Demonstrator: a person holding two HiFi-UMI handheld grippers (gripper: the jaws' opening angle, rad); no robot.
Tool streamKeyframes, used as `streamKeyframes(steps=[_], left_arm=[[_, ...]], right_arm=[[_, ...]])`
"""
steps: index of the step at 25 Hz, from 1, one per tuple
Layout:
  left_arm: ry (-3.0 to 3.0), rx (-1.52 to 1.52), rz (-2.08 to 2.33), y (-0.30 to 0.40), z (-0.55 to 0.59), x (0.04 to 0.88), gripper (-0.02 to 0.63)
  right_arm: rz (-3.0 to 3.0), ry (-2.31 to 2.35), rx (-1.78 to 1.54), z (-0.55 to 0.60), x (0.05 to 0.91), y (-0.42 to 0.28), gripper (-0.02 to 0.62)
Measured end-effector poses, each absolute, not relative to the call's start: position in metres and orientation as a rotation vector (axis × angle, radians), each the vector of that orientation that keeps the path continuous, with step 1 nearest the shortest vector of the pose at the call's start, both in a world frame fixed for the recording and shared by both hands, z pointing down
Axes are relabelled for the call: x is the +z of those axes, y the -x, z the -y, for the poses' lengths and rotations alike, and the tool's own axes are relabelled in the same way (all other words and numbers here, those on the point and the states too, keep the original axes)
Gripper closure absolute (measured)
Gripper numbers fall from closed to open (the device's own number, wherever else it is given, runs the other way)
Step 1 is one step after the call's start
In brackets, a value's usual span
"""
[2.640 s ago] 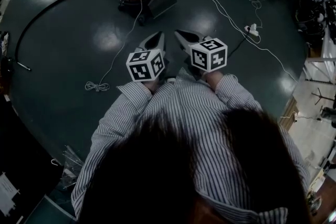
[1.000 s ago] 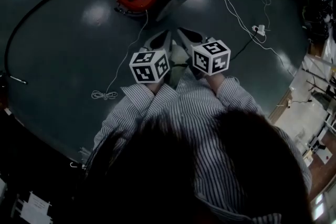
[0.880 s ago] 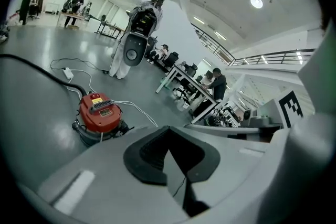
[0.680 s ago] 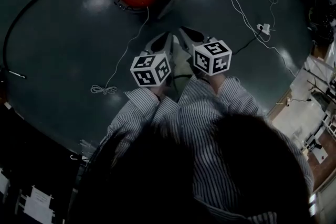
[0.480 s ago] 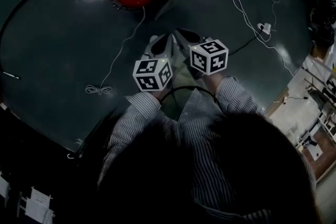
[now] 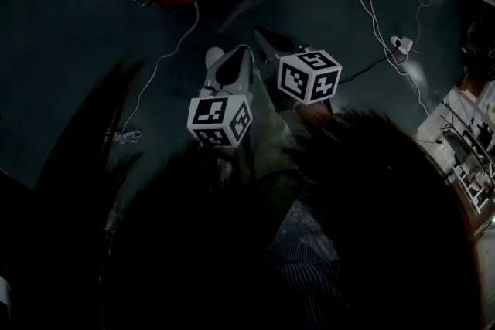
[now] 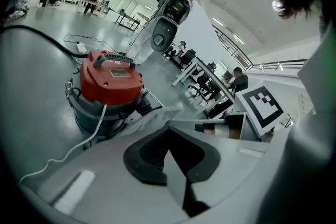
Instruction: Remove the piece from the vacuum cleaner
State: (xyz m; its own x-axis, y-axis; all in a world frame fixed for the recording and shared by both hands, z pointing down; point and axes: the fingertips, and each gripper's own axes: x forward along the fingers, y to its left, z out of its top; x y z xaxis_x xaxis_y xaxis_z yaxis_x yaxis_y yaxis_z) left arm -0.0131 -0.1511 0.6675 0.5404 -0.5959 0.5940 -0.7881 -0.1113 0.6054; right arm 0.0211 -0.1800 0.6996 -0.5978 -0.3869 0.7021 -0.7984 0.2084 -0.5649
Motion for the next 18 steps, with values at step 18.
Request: streamKeyframes(steps=[18], left_arm=[[-1.759, 0.28, 1.179, 0.026, 0.169, 0.747, 0.6]], right_arm=[[1.926, -1.356, 1.674, 0.242, 0.787, -0.024, 0.453]])
